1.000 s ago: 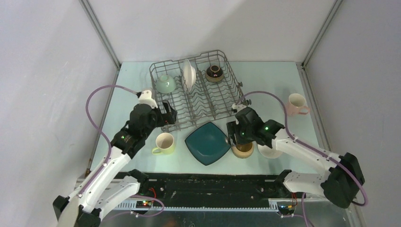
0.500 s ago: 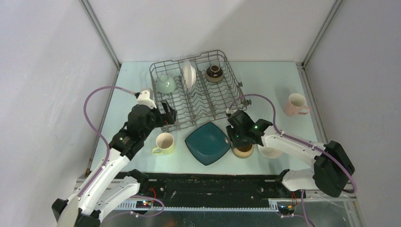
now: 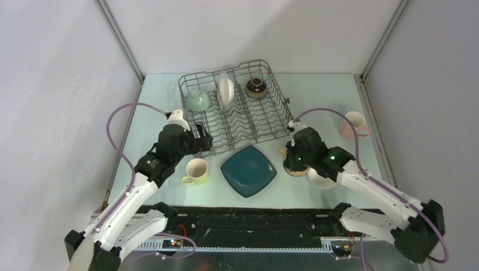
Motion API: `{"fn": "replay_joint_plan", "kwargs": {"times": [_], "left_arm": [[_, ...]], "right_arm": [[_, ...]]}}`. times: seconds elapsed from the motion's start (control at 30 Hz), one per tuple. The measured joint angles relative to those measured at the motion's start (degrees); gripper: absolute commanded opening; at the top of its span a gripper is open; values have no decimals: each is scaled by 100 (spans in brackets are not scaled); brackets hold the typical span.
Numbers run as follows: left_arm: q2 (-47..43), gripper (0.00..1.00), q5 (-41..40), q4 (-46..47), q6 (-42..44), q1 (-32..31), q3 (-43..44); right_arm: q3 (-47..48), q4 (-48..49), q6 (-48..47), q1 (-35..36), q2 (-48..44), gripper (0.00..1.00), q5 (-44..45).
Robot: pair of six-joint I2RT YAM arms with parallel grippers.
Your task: Load the mixed dishes into the dish rack
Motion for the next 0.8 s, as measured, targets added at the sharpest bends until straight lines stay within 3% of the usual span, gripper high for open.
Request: {"fn": "replay_joint_plan", "kwargs": {"times": [0.13, 0.37, 0.8], "left_arm": [[-90, 100, -26, -42, -201, 22, 0], [22, 100, 227, -192, -656, 50, 111], [216, 100, 1932, 146, -2824, 50, 457]], "right_arm": [[0, 0, -63, -310, -743, 0, -28], [-9, 118, -210, -748, -1119, 0, -254], [-15, 1869, -686, -837, -1128, 0, -1110]]}}
